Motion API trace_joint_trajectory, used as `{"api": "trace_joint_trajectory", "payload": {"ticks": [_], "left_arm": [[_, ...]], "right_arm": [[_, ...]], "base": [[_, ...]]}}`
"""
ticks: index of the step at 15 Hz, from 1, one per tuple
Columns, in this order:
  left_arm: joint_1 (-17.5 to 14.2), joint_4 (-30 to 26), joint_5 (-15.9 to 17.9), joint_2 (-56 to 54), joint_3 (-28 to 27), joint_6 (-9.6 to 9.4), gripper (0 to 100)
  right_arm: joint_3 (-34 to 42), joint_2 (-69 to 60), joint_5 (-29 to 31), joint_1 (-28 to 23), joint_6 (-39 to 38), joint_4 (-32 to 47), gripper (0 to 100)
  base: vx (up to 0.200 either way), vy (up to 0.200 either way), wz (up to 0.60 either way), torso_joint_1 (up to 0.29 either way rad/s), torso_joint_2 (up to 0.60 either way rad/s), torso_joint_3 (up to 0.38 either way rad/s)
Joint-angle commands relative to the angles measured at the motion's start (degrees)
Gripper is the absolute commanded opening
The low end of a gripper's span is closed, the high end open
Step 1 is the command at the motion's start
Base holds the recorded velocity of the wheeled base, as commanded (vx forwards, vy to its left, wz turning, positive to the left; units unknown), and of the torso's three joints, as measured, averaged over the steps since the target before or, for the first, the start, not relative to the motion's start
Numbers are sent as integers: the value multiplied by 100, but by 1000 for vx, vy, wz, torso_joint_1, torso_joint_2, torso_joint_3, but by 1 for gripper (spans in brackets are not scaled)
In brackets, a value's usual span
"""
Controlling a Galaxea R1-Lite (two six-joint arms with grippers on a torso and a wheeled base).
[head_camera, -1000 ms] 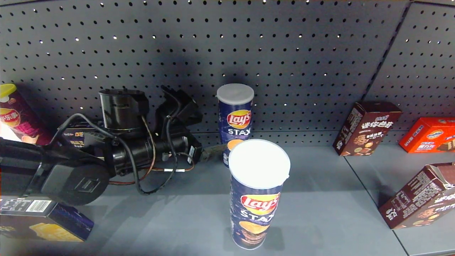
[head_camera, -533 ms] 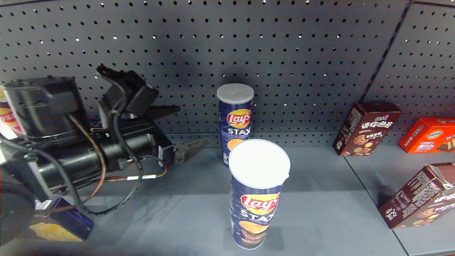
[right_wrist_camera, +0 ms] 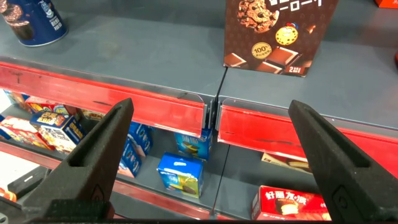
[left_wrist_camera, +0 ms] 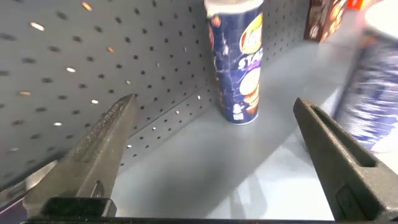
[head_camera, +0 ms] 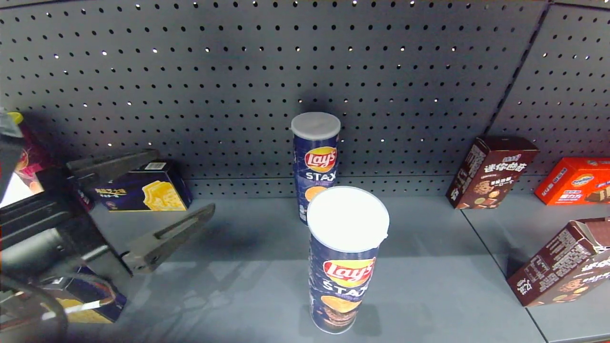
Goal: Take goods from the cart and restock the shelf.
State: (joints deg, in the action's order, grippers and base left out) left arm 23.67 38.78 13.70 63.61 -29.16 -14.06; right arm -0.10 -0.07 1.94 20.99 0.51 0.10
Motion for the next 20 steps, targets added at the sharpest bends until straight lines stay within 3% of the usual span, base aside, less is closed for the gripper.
{"api": "trace_joint_trajectory", "payload": {"ticks": [1, 3, 5, 7, 9, 11, 12, 13, 14, 17, 18, 20], "left_arm": [[6, -19, -52, -1096, 499, 17, 100], [-30, -63, -245, -1800, 947, 26, 100], [-30, -661, -711, -2670, 1290, 26, 100], [-21, -2287, -843, -4085, 1325, 105, 100], [-30, -3113, -860, -5043, 1299, 219, 100], [-65, -3597, -966, -6159, 1475, 263, 100], [-65, -3597, -966, -6159, 1475, 263, 100], [-73, -3271, -1309, -6361, 1861, 228, 100], [-144, -3034, -1432, -6361, 2116, 237, 100], [-170, -2595, -1423, -6361, 2916, 201, 100], [-627, -2551, -1397, -6326, 2916, 201, 100], [-733, -2612, -1353, -6080, 2916, 237, 100]], "right_arm": [[1, 7, 0, 1, 2, -1, 100], [1, 7, 0, 1, 2, -1, 100], [1, 7, 0, 1, 2, -1, 100], [1, 7, 0, 1, 2, -1, 100], [1, 7, 0, 1, 2, -1, 100], [1, 7, 0, 1, 2, -1, 100], [1, 7, 0, 1, 2, -1, 100], [1, 7, 0, 1, 2, -1, 100], [1, 7, 0, 1, 2, -1, 100], [1, 7, 0, 1, 2, -1, 100], [1, 7, 0, 1, 2, -1, 100], [1, 7, 0, 1, 2, -1, 100]], "base": [[0, 0, 0, 0, 0, 0], [0, 0, 0, 0, 0, 0], [0, 0, 0, 0, 0, 0], [0, 0, 0, 0, 0, 0], [0, 0, 0, 0, 0, 0], [0, 0, 0, 0, 0, 0], [0, 0, 0, 0, 0, 0], [0, 0, 0, 0, 0, 0], [0, 0, 0, 0, 0, 0], [0, 0, 0, 0, 0, 0], [0, 0, 0, 0, 0, 0], [0, 0, 0, 0, 0, 0]]}}
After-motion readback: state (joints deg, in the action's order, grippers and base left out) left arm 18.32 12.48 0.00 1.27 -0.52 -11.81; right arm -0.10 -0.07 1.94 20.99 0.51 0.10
